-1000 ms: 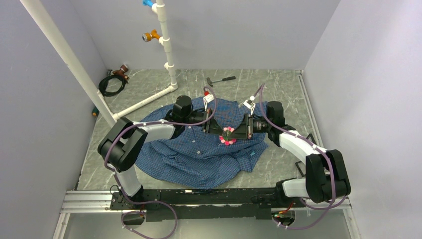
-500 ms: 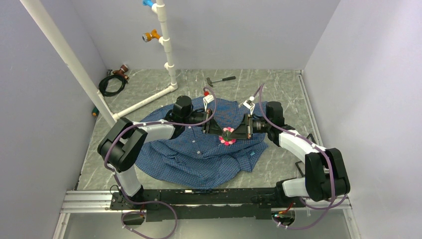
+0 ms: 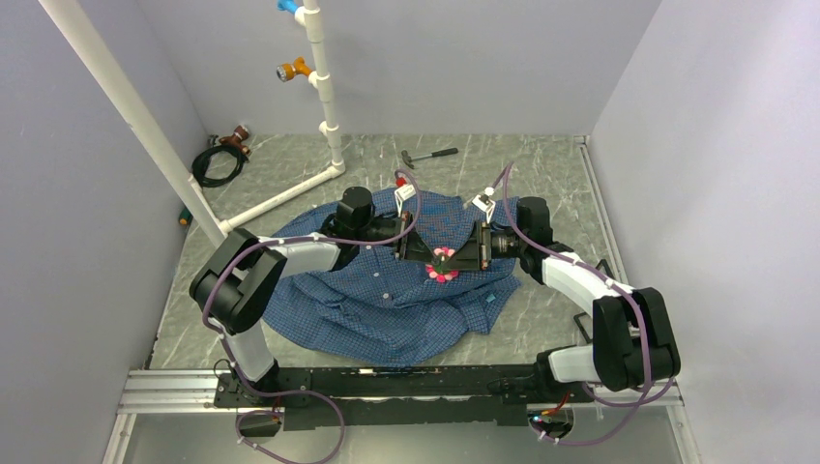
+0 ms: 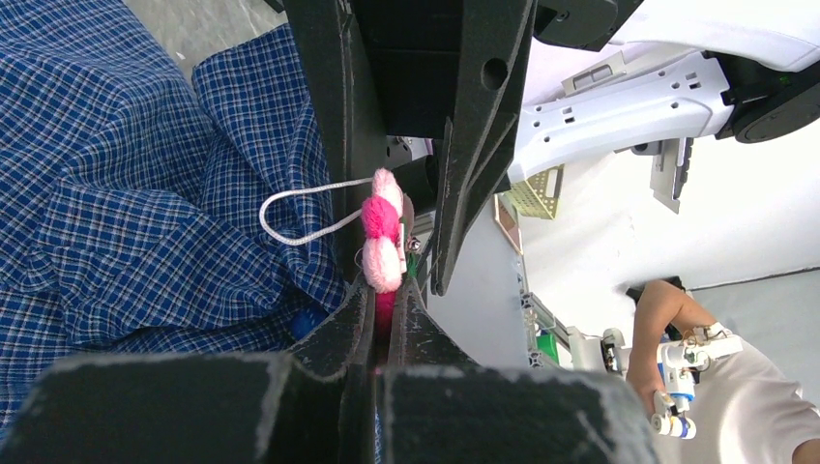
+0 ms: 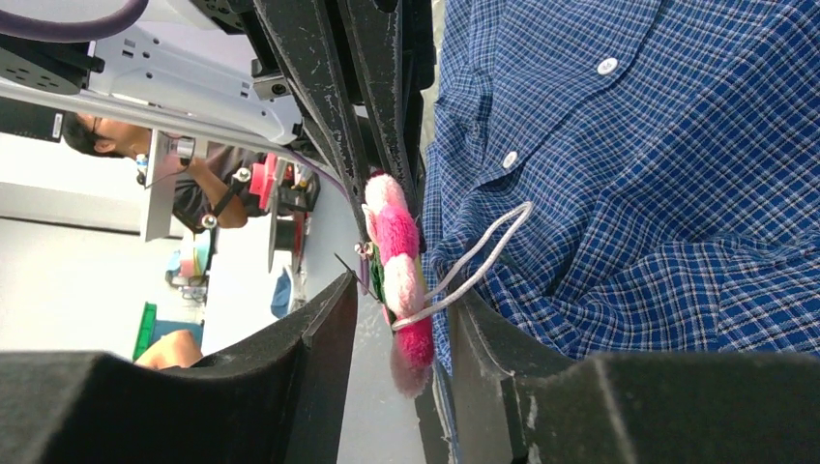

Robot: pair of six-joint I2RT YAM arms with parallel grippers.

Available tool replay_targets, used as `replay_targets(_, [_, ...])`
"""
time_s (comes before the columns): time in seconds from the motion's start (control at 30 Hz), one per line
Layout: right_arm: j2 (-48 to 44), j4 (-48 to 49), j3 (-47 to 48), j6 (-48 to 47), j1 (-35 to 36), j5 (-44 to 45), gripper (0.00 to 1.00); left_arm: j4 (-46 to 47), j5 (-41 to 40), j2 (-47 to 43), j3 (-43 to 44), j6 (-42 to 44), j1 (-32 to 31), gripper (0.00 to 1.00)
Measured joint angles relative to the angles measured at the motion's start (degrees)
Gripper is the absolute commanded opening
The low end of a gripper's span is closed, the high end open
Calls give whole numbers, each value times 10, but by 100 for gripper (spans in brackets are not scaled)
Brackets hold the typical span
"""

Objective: Remove the brooch from the garment
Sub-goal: Close the brooch.

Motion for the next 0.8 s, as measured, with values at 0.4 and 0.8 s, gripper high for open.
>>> replay_targets(0.4, [0,-30,23,-19,2,12,39,-7,0,0,0,0,0,0])
replay_targets(0.8, [0,-64,36,-51,11,25,31,-6,0,0,0,-3,0,0])
